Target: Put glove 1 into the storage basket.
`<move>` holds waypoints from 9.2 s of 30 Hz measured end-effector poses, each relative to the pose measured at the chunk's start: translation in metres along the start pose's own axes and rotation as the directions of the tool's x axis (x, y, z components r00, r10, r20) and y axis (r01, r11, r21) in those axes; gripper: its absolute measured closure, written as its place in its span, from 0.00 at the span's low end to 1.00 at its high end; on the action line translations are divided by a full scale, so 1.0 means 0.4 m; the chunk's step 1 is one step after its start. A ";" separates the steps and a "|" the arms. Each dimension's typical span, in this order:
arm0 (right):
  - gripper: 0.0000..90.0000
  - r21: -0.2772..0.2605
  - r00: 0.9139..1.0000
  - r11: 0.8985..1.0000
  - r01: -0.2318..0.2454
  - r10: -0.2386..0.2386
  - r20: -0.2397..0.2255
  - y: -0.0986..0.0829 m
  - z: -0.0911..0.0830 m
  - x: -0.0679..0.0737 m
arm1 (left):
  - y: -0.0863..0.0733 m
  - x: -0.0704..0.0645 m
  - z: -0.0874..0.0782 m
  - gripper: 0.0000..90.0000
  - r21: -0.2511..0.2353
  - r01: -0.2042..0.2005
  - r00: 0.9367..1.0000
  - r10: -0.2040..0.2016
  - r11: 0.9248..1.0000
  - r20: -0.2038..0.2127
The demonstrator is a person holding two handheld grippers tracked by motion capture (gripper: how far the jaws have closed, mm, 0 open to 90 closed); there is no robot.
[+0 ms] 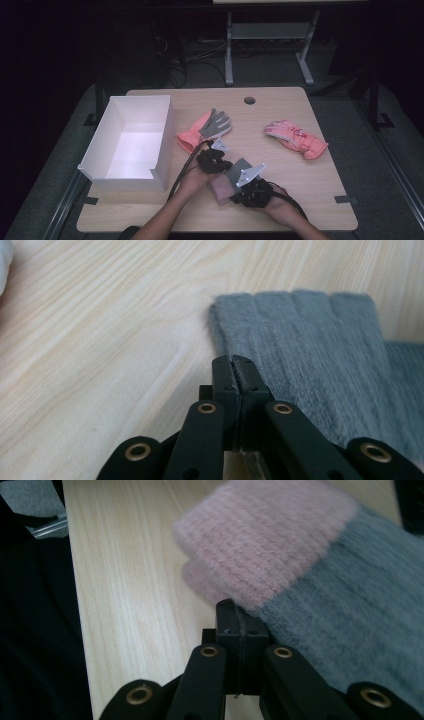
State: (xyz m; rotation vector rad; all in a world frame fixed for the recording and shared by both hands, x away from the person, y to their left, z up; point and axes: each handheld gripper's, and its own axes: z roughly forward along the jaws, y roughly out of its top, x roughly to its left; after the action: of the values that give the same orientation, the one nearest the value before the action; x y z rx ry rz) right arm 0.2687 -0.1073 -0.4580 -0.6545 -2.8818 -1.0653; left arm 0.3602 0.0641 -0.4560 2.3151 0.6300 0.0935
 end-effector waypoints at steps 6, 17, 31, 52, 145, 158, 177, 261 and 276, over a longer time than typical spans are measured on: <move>0.99 -0.028 0.999 0.999 -0.039 0.039 0.001 -0.015 -0.033 -0.002 | 0.003 0.003 -0.037 0.86 -0.043 0.020 1.000 -0.020 0.999 -0.007; 0.60 -0.126 0.977 0.978 -0.167 0.182 0.115 -0.096 -0.163 -0.046 | 0.010 -0.028 -0.076 0.42 -0.017 0.008 0.998 -0.007 1.000 0.060; 0.10 -0.241 0.902 0.926 -0.292 0.350 0.252 -0.219 -0.219 -0.118 | -0.006 -0.085 -0.010 0.14 0.081 -0.056 0.997 0.052 0.995 0.051; 0.09 -0.251 0.891 0.928 -0.274 0.344 0.297 -0.224 -0.216 -0.133 | -0.009 -0.087 0.003 0.59 0.130 -0.047 0.985 0.024 0.990 0.174; 0.09 -0.269 0.906 0.935 -0.232 0.308 0.291 -0.222 -0.209 -0.148 | -0.047 0.245 -0.663 0.70 -0.122 0.352 0.901 -0.371 0.928 -0.224; 0.09 -0.263 0.914 0.938 -0.225 0.297 0.276 -0.218 -0.201 -0.148 | -0.173 0.333 -0.600 0.70 -0.086 0.450 0.832 -0.452 0.889 -0.322; 0.09 -0.258 0.918 0.940 -0.223 0.292 0.269 -0.217 -0.198 -0.147 | -0.296 0.408 -0.477 0.68 0.032 0.542 0.766 -0.478 0.840 -0.430; 0.09 -0.223 0.930 0.955 -0.196 0.253 0.265 -0.214 -0.190 -0.140 | 0.110 0.042 -0.234 0.60 -0.049 0.117 0.985 -0.123 0.992 -0.121; 0.09 -0.213 0.930 0.956 -0.202 0.255 0.264 -0.226 -0.194 -0.133 | 0.099 0.168 -0.152 1.00 -0.094 0.198 0.934 -0.217 0.976 -0.283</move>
State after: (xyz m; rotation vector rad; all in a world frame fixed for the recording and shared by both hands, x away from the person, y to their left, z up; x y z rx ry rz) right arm 0.2716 -0.2377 -0.4622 -1.2226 -2.8544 -1.3060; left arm 0.4209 0.1094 -0.3921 2.1749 1.0030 0.3567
